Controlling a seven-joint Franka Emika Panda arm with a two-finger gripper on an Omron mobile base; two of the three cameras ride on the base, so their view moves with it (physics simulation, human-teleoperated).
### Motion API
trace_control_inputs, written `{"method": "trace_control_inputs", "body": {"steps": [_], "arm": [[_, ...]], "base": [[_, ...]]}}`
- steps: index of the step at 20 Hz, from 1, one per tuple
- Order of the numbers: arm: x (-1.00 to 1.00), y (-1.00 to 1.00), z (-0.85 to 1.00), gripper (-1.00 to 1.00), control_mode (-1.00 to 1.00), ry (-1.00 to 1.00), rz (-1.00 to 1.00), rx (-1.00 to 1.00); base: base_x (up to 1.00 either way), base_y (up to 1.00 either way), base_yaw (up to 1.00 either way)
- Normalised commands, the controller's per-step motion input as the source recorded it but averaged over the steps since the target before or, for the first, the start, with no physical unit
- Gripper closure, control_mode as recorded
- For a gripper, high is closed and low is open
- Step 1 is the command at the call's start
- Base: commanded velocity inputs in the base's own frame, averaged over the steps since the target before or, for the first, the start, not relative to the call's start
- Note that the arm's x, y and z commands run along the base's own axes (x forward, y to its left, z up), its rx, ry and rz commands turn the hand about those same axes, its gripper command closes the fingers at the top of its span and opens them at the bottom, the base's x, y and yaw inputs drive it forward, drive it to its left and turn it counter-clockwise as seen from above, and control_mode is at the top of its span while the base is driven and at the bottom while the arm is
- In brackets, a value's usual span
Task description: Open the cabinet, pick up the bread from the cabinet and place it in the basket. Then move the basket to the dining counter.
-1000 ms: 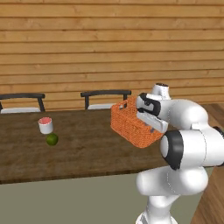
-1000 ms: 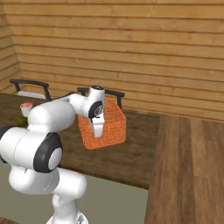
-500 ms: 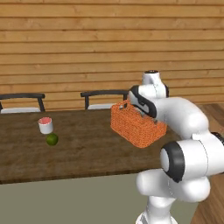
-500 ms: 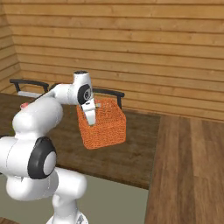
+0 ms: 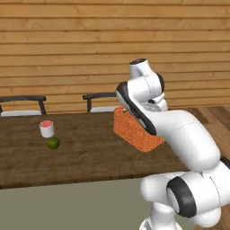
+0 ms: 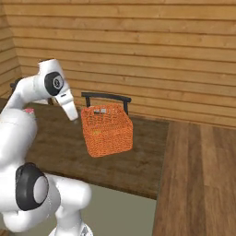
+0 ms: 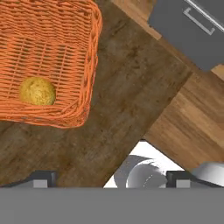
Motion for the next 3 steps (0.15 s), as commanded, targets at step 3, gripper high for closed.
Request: {"method": "trace_control_inputs", "body": {"steps": [3], "arm": [[-1.0, 0.65, 0.46, -1.0, -1.0, -0.08, 0.27, -0.13]], "base": [[0.0, 0.0, 0.0]]}}
